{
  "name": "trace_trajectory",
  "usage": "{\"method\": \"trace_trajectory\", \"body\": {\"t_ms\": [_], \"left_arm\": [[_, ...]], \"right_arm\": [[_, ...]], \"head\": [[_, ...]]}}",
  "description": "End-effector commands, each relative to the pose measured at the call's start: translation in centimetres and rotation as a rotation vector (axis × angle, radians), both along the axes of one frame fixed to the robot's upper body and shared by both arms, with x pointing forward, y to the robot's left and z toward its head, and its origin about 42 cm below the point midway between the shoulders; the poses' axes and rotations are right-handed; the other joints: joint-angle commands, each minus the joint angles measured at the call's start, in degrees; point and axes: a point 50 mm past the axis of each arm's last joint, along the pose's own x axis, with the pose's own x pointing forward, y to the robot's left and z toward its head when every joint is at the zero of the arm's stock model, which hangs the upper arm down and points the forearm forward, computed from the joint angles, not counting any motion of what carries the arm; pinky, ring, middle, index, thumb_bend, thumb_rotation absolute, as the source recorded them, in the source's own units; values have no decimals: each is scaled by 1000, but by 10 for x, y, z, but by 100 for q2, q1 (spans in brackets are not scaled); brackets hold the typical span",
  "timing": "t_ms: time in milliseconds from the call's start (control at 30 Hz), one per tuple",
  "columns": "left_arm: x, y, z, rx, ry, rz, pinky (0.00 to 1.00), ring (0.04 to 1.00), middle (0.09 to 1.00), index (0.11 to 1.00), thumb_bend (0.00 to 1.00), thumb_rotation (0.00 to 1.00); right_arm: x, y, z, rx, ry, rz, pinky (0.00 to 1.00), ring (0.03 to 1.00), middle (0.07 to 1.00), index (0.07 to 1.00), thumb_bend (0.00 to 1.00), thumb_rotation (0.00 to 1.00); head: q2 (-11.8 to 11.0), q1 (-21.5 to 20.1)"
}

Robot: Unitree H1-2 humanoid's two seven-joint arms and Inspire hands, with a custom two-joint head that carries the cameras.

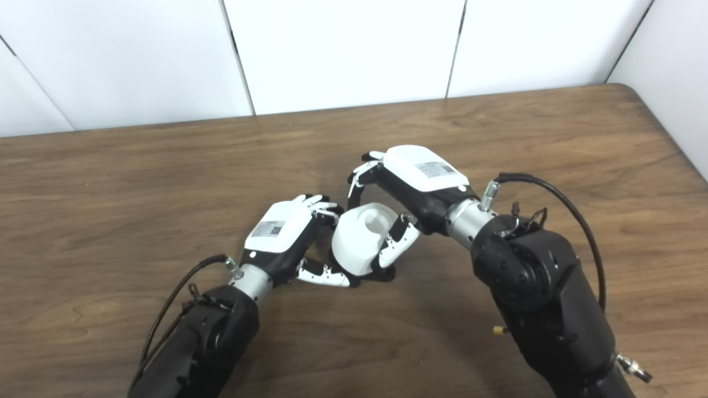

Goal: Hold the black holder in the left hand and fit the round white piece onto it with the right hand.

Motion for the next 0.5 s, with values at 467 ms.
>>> {"method": "trace_trajectory", "body": {"t_ms": [467], "left_arm": [[0, 4, -6, 46, 55, -5, 941, 913, 810, 485, 524, 58]], "right_arm": [[2, -2, 26, -2, -115, 1, 836, 919, 796, 483, 524, 134]], "head": [[33, -12]]}}
